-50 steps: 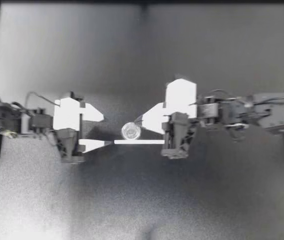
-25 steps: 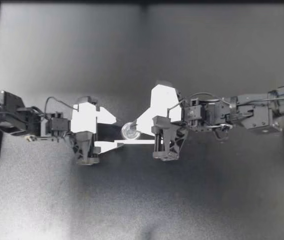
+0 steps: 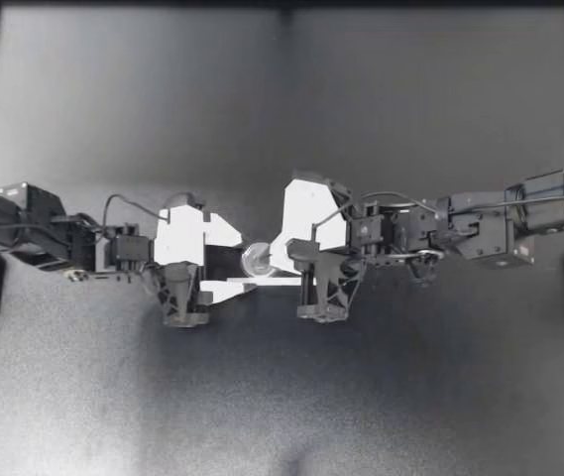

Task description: Pick up the plastic cup and open its lid.

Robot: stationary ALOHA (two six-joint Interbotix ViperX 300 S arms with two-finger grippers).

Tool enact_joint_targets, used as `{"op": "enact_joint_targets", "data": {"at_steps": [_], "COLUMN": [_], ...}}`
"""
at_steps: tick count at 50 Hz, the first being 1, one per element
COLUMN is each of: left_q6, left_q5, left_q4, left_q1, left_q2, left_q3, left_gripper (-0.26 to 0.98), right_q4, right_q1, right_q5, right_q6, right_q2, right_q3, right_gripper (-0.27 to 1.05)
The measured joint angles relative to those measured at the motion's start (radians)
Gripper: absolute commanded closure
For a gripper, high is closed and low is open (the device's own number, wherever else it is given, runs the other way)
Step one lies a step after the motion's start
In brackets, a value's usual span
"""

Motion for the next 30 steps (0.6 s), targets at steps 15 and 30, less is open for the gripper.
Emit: {"op": "enact_joint_targets", "data": {"at_steps": [15,30], "left_q6": [0.002,0.0], "left_q5": [-0.014,-0.011], "left_q4": [0.0,0.0], "left_q1": [0.0,0.0], "left_q2": [0.028,0.029], "left_q3": [-0.026,-0.029], "left_gripper": [0.13,0.13], "right_q4": [0.0,0.0], "right_q1": [0.002,0.0], "right_q5": [0.034,0.064], "right_q6": [0.003,0.003], "right_q2": [0.018,0.026], "right_q3": [0.0,0.002], "right_gripper": [0.96,0.96]}}
